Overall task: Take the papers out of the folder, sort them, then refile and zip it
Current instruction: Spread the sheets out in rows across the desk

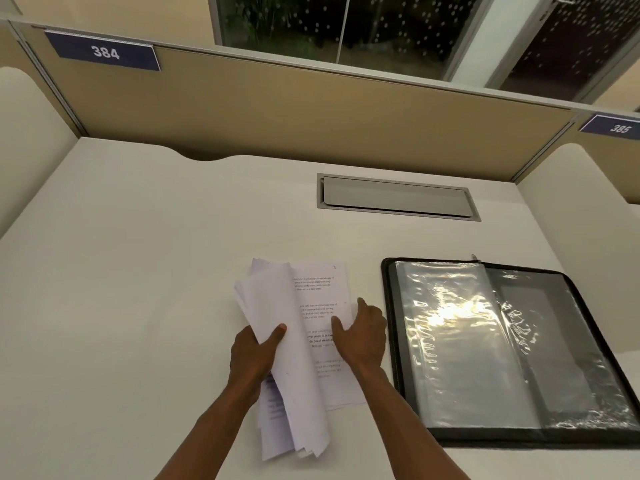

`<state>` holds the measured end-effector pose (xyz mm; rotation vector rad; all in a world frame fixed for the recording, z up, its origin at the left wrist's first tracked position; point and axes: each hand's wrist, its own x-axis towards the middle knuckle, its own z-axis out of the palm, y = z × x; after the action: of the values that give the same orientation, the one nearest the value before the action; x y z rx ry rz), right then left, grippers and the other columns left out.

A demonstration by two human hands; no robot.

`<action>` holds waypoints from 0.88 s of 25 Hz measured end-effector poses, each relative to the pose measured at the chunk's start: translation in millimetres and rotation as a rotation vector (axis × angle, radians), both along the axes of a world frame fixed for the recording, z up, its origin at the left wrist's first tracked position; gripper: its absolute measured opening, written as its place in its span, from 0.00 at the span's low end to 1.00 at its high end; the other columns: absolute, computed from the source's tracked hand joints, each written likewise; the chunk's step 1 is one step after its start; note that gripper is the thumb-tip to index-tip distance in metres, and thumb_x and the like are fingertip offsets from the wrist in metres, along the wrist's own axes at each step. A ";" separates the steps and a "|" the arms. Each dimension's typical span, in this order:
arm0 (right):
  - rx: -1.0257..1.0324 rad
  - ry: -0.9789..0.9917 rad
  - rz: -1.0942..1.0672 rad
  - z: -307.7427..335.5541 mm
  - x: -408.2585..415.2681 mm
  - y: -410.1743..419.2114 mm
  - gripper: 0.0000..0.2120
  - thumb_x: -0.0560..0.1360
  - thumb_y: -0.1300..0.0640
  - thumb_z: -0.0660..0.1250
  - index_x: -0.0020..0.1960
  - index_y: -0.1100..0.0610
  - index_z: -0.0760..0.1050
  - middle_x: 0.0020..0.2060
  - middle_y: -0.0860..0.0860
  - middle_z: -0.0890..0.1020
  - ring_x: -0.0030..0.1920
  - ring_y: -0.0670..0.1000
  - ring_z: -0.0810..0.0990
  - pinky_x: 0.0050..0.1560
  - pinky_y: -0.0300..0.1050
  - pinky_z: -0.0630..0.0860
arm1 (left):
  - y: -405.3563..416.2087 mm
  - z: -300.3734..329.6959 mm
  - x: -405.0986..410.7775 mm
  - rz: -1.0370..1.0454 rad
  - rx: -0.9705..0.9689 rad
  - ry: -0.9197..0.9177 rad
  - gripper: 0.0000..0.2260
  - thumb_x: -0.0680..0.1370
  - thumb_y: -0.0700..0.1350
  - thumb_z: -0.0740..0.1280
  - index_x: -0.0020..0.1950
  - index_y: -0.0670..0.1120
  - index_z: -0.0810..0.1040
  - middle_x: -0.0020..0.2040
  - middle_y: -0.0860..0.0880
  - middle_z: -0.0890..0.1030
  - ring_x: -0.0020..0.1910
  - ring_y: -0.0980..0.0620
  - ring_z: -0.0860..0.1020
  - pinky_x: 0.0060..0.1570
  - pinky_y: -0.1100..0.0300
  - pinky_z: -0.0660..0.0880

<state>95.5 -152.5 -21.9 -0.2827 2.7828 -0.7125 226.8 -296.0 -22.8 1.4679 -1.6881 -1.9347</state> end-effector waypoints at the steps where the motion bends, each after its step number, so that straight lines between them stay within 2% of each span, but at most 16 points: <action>1: 0.098 -0.006 0.035 -4.8 -5.1 4.2 0.32 0.77 0.43 0.68 0.75 0.58 0.66 0.68 0.56 0.73 0.68 0.56 0.70 0.65 0.51 0.71 | 1.4 0.1 0.3 0.001 -0.021 -0.002 0.23 0.74 0.53 0.74 0.64 0.43 0.77 0.58 0.46 0.82 0.51 0.47 0.81 0.47 0.56 0.78; 2: 0.108 -0.005 0.065 -7.8 -8.7 6.0 0.31 0.77 0.43 0.68 0.74 0.58 0.69 0.65 0.56 0.75 0.65 0.56 0.72 0.63 0.51 0.72 | 3.4 0.7 0.4 0.000 -0.049 -0.002 0.24 0.74 0.54 0.74 0.65 0.43 0.76 0.60 0.46 0.81 0.52 0.48 0.80 0.48 0.56 0.77; 4: -0.059 0.000 0.022 -8.9 -11.1 3.2 0.23 0.76 0.47 0.71 0.67 0.57 0.76 0.55 0.53 0.80 0.57 0.53 0.77 0.57 0.50 0.77 | 7.1 2.9 -1.3 -0.019 -0.151 -0.030 0.28 0.74 0.54 0.75 0.69 0.44 0.73 0.67 0.46 0.75 0.58 0.47 0.78 0.55 0.54 0.76; 7: -0.250 0.113 -0.069 -6.3 -6.2 -2.6 0.10 0.74 0.55 0.75 0.54 0.53 0.81 0.41 0.46 0.81 0.42 0.46 0.79 0.46 0.49 0.81 | 16.6 6.6 -4.5 -0.079 -0.494 -0.061 0.30 0.74 0.54 0.74 0.71 0.44 0.71 0.78 0.50 0.57 0.72 0.46 0.67 0.66 0.52 0.68; 9: -0.283 0.208 -0.042 -3.5 -0.2 -5.4 0.05 0.74 0.57 0.75 0.48 0.52 0.81 0.38 0.44 0.80 0.38 0.44 0.79 0.41 0.45 0.81 | 20.6 6.6 -7.8 -0.113 -0.731 -0.071 0.28 0.74 0.53 0.74 0.71 0.44 0.71 0.79 0.48 0.56 0.77 0.46 0.60 0.70 0.50 0.64; 10: -0.300 0.250 -0.016 -2.9 2.9 -6.6 0.04 0.74 0.58 0.74 0.48 0.52 0.80 0.38 0.44 0.80 0.38 0.44 0.79 0.40 0.43 0.80 | 22.5 8.6 -9.8 -0.124 -0.779 -0.050 0.28 0.75 0.52 0.74 0.70 0.44 0.71 0.78 0.46 0.60 0.76 0.45 0.62 0.69 0.50 0.65; 12: -0.354 0.316 0.036 -1.5 9.3 -9.1 0.04 0.74 0.57 0.74 0.48 0.53 0.81 0.41 0.45 0.82 0.40 0.44 0.80 0.43 0.36 0.78 | 28.2 18.9 -15.1 -0.122 -0.695 0.022 0.28 0.76 0.49 0.73 0.72 0.47 0.66 0.72 0.48 0.69 0.68 0.48 0.72 0.62 0.57 0.71; 13: -0.386 0.317 0.055 -0.3 12.7 -10.8 0.05 0.74 0.57 0.74 0.49 0.53 0.81 0.43 0.46 0.83 0.41 0.43 0.80 0.44 0.31 0.75 | 30.5 24.3 -18.4 -0.116 -0.637 0.063 0.31 0.76 0.48 0.73 0.75 0.49 0.62 0.72 0.51 0.69 0.66 0.56 0.73 0.60 0.64 0.71; 15: -0.432 0.281 0.106 2.0 19.5 -12.6 0.05 0.75 0.54 0.73 0.50 0.53 0.81 0.44 0.44 0.84 0.42 0.40 0.80 0.46 0.25 0.72 | 32.9 27.1 -25.5 -0.139 -0.615 0.119 0.36 0.78 0.45 0.71 0.80 0.48 0.55 0.75 0.59 0.62 0.63 0.72 0.68 0.58 0.78 0.65; 16: -0.457 0.266 0.139 2.1 22.6 -12.6 0.06 0.76 0.52 0.73 0.51 0.52 0.82 0.44 0.42 0.84 0.42 0.37 0.80 0.47 0.24 0.72 | 33.8 24.2 -27.8 -0.166 -0.629 0.132 0.34 0.79 0.45 0.69 0.80 0.50 0.55 0.76 0.60 0.60 0.65 0.74 0.66 0.58 0.80 0.64; 18: -0.511 0.242 0.191 0.1 28.0 -11.3 0.08 0.76 0.50 0.71 0.53 0.52 0.83 0.46 0.41 0.84 0.44 0.34 0.79 0.52 0.25 0.74 | 34.5 17.9 -33.3 -0.241 -0.695 0.145 0.25 0.82 0.46 0.64 0.78 0.53 0.63 0.78 0.54 0.62 0.72 0.64 0.66 0.66 0.72 0.65; 19: -0.533 0.239 0.211 -1.3 30.5 -10.8 0.09 0.77 0.49 0.70 0.54 0.52 0.83 0.48 0.41 0.85 0.45 0.33 0.79 0.54 0.27 0.75 | 35.6 14.9 -36.5 -0.259 -0.705 0.162 0.20 0.83 0.46 0.63 0.76 0.52 0.68 0.78 0.51 0.63 0.74 0.56 0.67 0.69 0.66 0.67; 20: -0.553 0.233 0.234 -2.9 32.4 -10.3 0.10 0.77 0.50 0.70 0.55 0.52 0.84 0.49 0.41 0.85 0.47 0.33 0.80 0.56 0.28 0.75 | 37.1 14.3 -38.9 -0.251 -0.687 0.184 0.18 0.83 0.46 0.62 0.74 0.49 0.72 0.77 0.50 0.66 0.73 0.54 0.69 0.70 0.61 0.69; 22: -0.580 0.213 0.271 -3.4 32.9 -9.1 0.09 0.77 0.52 0.69 0.57 0.50 0.83 0.51 0.38 0.83 0.49 0.31 0.80 0.57 0.27 0.75 | 38.5 19.3 -42.8 -0.191 -0.635 0.192 0.18 0.82 0.49 0.64 0.72 0.48 0.73 0.72 0.51 0.73 0.68 0.55 0.73 0.65 0.64 0.72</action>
<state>128.4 -161.7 -25.3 -0.8680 2.5761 -1.4716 184.0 -257.5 -3.5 0.8845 -2.1293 -1.3490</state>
